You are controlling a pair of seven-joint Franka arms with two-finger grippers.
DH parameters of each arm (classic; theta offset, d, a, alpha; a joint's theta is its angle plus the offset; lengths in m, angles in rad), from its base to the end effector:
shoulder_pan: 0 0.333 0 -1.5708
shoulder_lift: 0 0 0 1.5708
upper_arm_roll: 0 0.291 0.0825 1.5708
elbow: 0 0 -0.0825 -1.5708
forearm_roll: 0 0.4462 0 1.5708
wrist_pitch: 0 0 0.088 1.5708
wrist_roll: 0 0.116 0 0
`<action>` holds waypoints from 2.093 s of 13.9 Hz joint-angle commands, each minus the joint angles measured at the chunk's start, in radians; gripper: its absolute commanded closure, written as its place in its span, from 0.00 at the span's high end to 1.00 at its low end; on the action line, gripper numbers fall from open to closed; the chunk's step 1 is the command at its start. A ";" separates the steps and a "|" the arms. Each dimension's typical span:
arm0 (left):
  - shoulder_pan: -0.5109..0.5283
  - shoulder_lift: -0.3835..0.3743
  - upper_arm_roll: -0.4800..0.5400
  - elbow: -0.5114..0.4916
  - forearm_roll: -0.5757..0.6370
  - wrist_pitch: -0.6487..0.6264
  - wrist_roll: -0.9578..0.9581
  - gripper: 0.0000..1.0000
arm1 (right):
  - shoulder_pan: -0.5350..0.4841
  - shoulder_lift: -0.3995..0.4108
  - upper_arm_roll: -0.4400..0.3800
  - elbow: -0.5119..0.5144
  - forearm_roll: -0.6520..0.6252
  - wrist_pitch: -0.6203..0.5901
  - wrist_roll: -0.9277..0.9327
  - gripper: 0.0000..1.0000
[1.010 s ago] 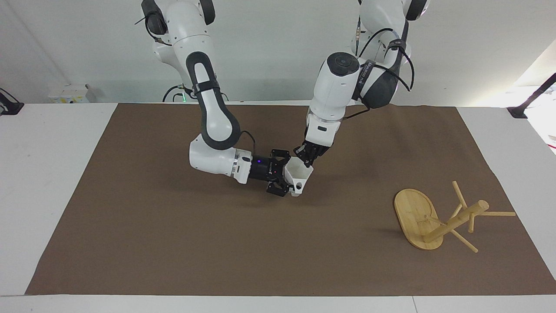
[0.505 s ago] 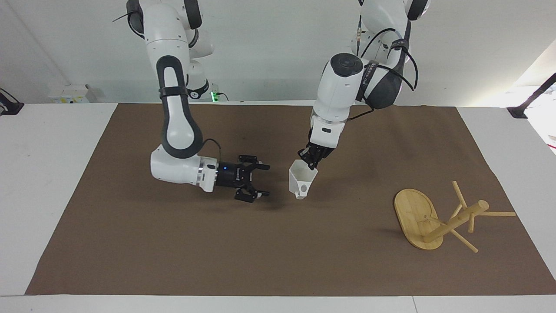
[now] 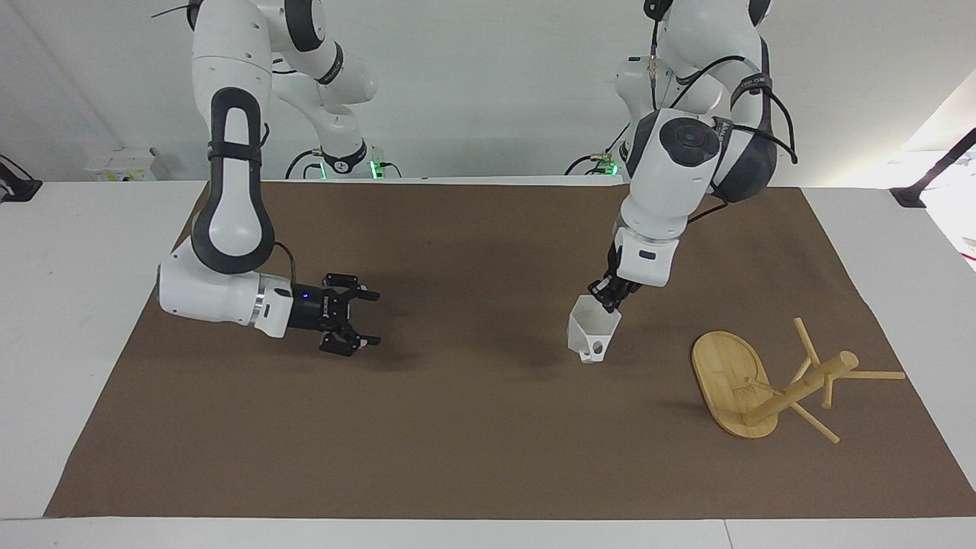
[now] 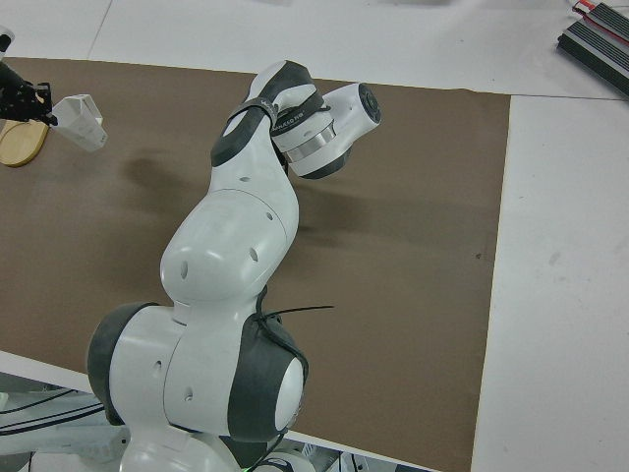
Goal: Hang cup on rack
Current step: 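Carry the cup toward the rack with the left gripper while the right gripper withdraws, then lower the cup onto a rack peg with the left gripper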
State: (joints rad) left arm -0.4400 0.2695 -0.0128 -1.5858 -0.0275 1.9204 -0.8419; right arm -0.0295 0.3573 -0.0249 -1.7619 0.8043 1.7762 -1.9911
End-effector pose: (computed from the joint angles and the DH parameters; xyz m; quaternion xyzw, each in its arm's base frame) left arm 0.6322 -0.3092 0.4355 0.9796 0.1977 0.0171 0.0314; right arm 0.6647 0.0335 0.3002 -0.6334 -0.6669 -0.2255 0.3212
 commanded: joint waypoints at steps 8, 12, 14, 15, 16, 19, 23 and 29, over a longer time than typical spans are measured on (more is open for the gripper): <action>0.118 -0.292 -0.009 -0.618 0.003 0.867 0.027 0.00 | -0.023 -0.290 0.005 0.068 -0.560 -0.194 0.989 1.00; 0.155 -0.338 -0.012 -0.840 -0.015 1.260 0.021 0.00 | -0.024 -0.293 -0.013 0.228 -0.652 -0.323 1.412 1.00; 0.162 -0.337 -0.010 -0.936 -0.022 1.446 0.018 0.00 | -0.023 -0.291 -0.013 0.301 -0.729 -0.372 1.575 1.00; 0.191 -0.316 -0.010 -0.951 -0.020 1.509 0.017 0.00 | -0.023 -0.287 -0.013 0.340 -0.747 -0.420 1.624 1.00; 0.201 -0.285 -0.013 -0.948 -0.019 1.551 0.015 0.00 | -0.020 -0.287 -0.013 0.360 -0.773 -0.454 1.659 1.00; 0.228 -0.202 -0.016 -0.887 -0.019 1.572 -0.003 0.00 | -0.009 -0.288 0.002 0.374 -0.823 -0.501 1.802 1.00; 0.245 -0.148 -0.019 -0.833 -0.017 1.572 -0.011 0.00 | -0.007 -0.325 0.016 0.293 -0.832 -0.437 1.848 1.00; 0.282 -0.136 -0.019 -0.812 -0.015 1.572 -0.012 0.00 | -0.006 -0.344 0.017 0.249 -0.856 -0.402 1.855 1.00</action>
State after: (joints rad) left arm -0.1924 0.1212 -0.0161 -2.4113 -0.0399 3.4676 -0.8461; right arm -0.0341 0.0464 -0.0156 -1.4709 -0.0167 1.3520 -0.1518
